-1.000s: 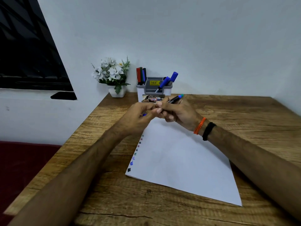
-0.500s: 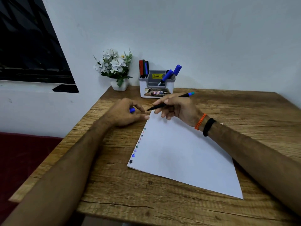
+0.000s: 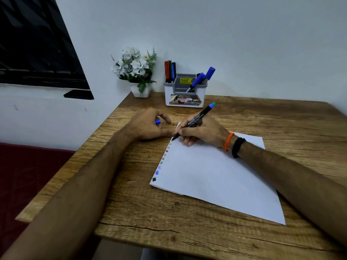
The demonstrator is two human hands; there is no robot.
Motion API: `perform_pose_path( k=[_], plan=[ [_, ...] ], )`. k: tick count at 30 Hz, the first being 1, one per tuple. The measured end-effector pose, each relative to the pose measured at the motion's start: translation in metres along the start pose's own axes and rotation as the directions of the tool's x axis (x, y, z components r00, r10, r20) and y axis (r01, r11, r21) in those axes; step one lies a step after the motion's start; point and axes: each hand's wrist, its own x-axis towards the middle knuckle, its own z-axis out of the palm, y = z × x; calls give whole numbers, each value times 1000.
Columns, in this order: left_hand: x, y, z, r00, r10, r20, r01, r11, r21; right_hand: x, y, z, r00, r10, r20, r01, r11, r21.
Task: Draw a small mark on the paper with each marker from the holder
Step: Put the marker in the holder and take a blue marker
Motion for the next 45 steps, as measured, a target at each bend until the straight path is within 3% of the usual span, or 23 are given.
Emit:
perform_pose_path(
  k=[8, 45],
  plan=[
    [2, -5, -2, 996, -10, 84, 15, 998, -64, -2, 0, 0, 1000, -14, -10, 14, 1000, -9],
    [2, -3, -3, 997, -10, 76, 14, 998, -58, 1, 2, 1, 999, 2, -33, -3, 1000, -25]
  ],
)
